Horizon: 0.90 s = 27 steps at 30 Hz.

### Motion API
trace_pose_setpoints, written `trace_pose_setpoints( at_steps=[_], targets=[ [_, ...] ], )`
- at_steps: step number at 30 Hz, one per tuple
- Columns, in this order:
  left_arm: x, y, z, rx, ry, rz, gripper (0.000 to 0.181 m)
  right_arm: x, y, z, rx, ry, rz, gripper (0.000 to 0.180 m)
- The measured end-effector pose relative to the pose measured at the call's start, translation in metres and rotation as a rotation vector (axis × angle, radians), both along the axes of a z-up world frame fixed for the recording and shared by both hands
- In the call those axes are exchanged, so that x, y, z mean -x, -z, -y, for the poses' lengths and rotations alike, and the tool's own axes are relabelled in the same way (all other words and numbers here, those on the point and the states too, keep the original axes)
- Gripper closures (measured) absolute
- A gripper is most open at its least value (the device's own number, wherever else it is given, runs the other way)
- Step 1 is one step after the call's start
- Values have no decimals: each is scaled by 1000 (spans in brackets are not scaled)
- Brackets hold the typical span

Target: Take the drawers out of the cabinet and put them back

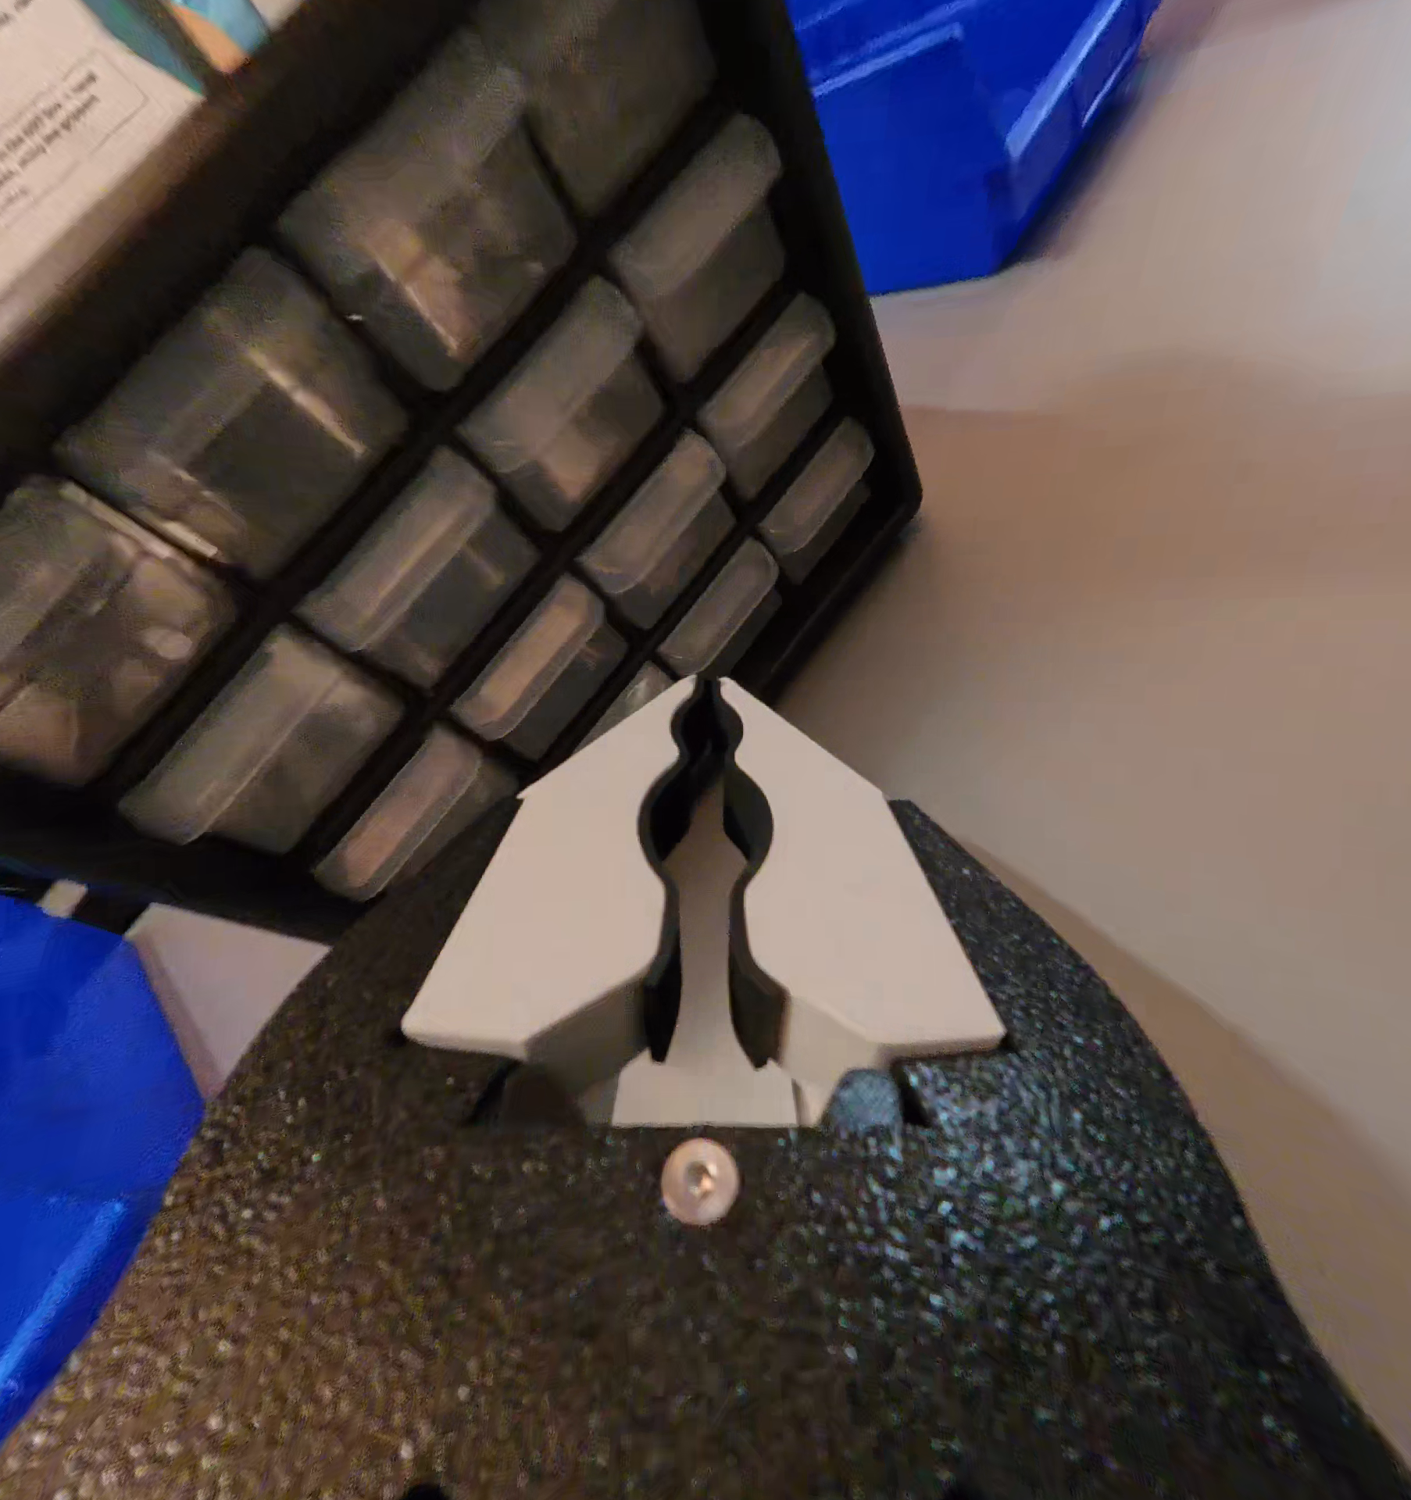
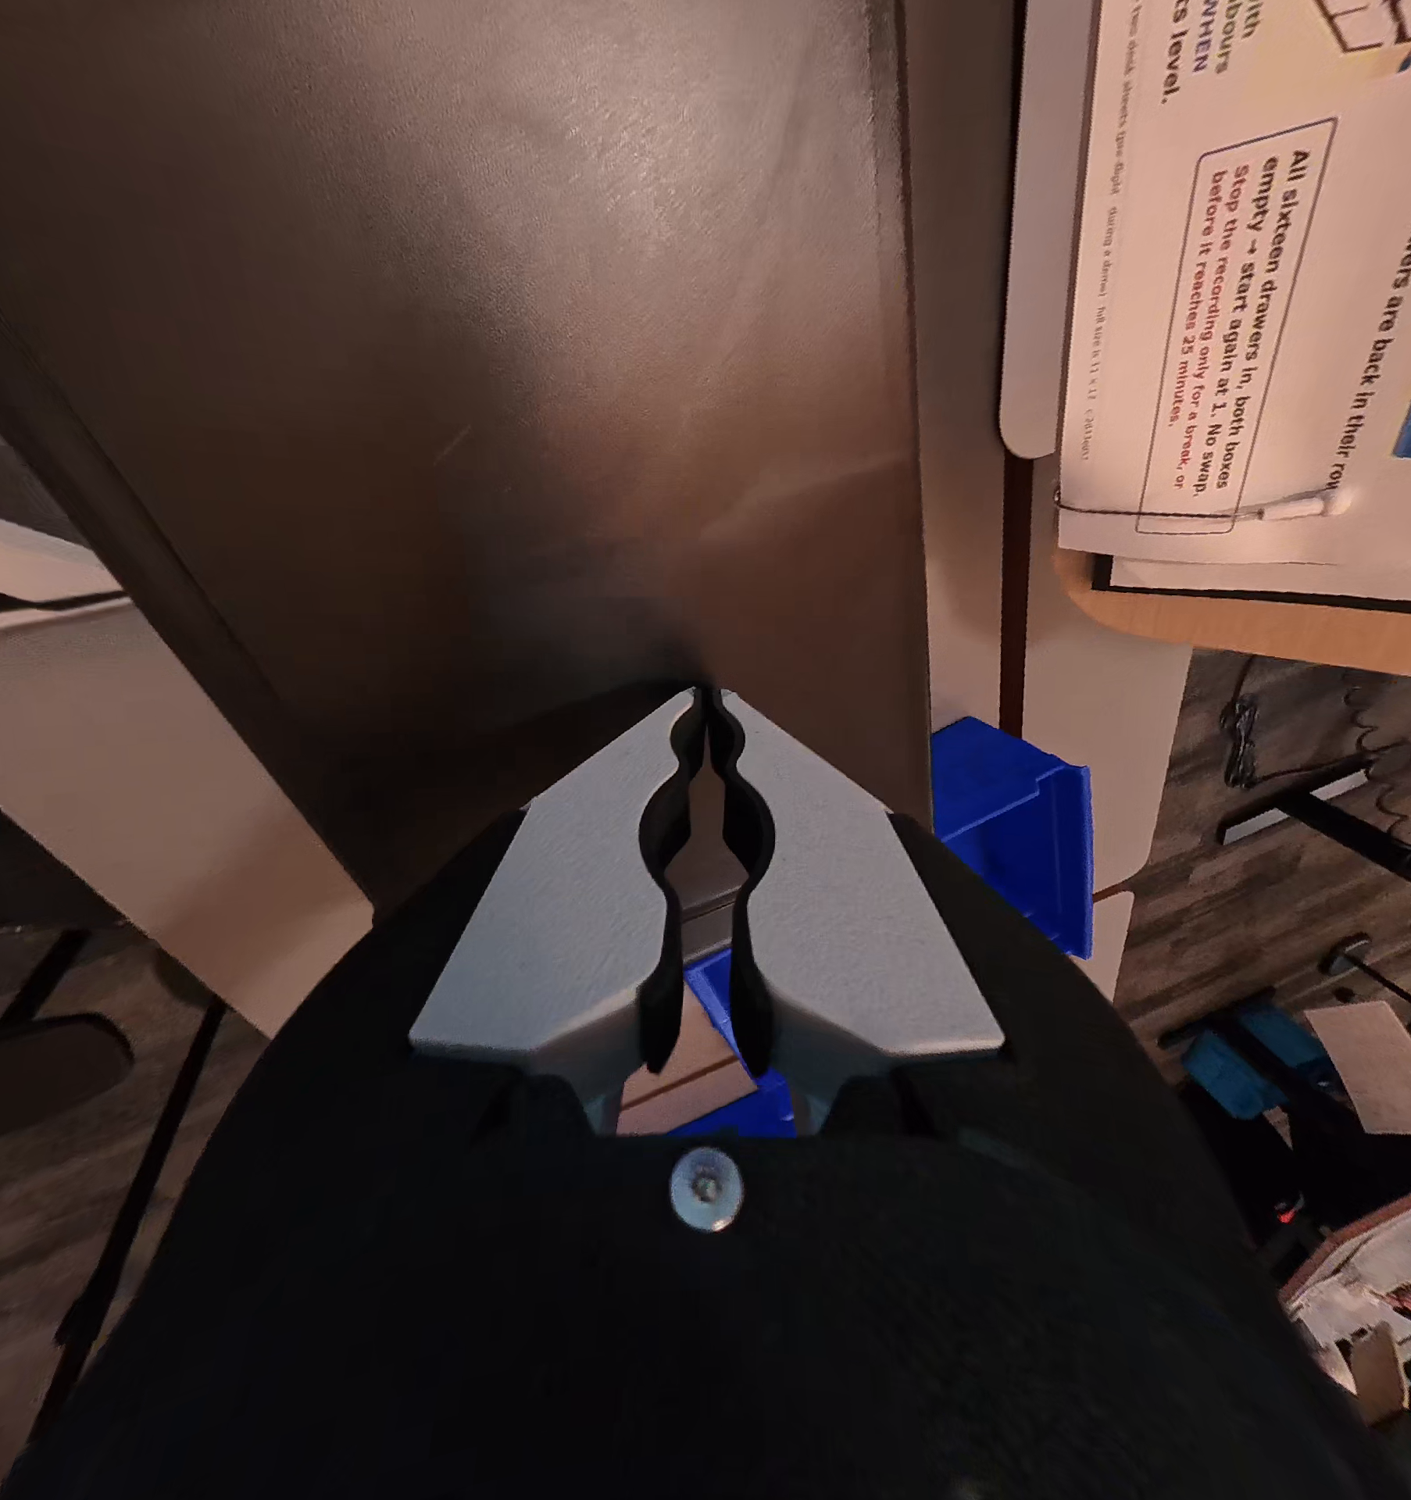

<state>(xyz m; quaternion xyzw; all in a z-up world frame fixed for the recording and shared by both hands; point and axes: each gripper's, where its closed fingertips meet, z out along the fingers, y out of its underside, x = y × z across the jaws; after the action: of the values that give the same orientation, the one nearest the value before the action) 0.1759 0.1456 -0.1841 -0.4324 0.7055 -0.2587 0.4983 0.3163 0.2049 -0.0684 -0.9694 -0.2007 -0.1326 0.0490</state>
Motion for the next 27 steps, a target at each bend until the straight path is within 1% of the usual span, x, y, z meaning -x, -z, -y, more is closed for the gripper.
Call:
trace_pose_setpoints(
  at_steps=[4,7,8,9,11,12,13,14,16,17,19,20,21,23,24,25,26,27],
  targets=[
    [20,-30,-15,180,100,-29,181,0,-1,0,-68,-43,32,180],
    [35,-62,-33,284,174,-37,181,3,-4,5,-134,-53,61,180],
    [40,-74,-42,296,186,-41,181,1,-13,5,-201,-62,109,173],
    [44,-86,-51,294,205,-54,181,-2,-28,1,-317,-67,183,150],
    [48,-106,-71,254,221,-94,181,9,-59,3,-561,-68,214,135],
    [49,-114,-83,215,216,-120,181,14,-78,7,-719,-53,222,121],
    [47,-122,-95,170,214,-146,181,18,-100,13,-898,-27,245,102],
    [45,-129,-104,133,217,-175,181,22,-120,24,-1070,-11,270,90],
    [35,-139,-121,92,231,-244,181,31,-148,52,-1381,-3,303,81],
    [28,-144,-129,82,232,-270,181,34,-149,66,-1473,17,287,78],
    [12,-147,-141,68,249,-357,181,33,-132,85,-1548,74,264,75],
    [4,-148,-145,63,259,-403,181,31,-124,94,-1586,95,295,71],
    [-5,-148,-148,57,265,-440,181,28,-118,103,-1623,100,377,64],
    [-22,-149,-153,42,271,-507,181,28,-108,123,-1630,92,633,65],
    [-30,-148,-154,33,272,-540,181,33,-104,130,-1617,78,737,73],
    [-37,-147,-152,33,282,-572,181,41,-100,134,-1614,50,798,81],
    [-42,-146,-148,38,303,-606,181,50,-93,134,-1604,19,792,90],
    [-47,-145,-143,42,327,-637,181,59,-81,128,-1575,-30,722,98]
  ],
)
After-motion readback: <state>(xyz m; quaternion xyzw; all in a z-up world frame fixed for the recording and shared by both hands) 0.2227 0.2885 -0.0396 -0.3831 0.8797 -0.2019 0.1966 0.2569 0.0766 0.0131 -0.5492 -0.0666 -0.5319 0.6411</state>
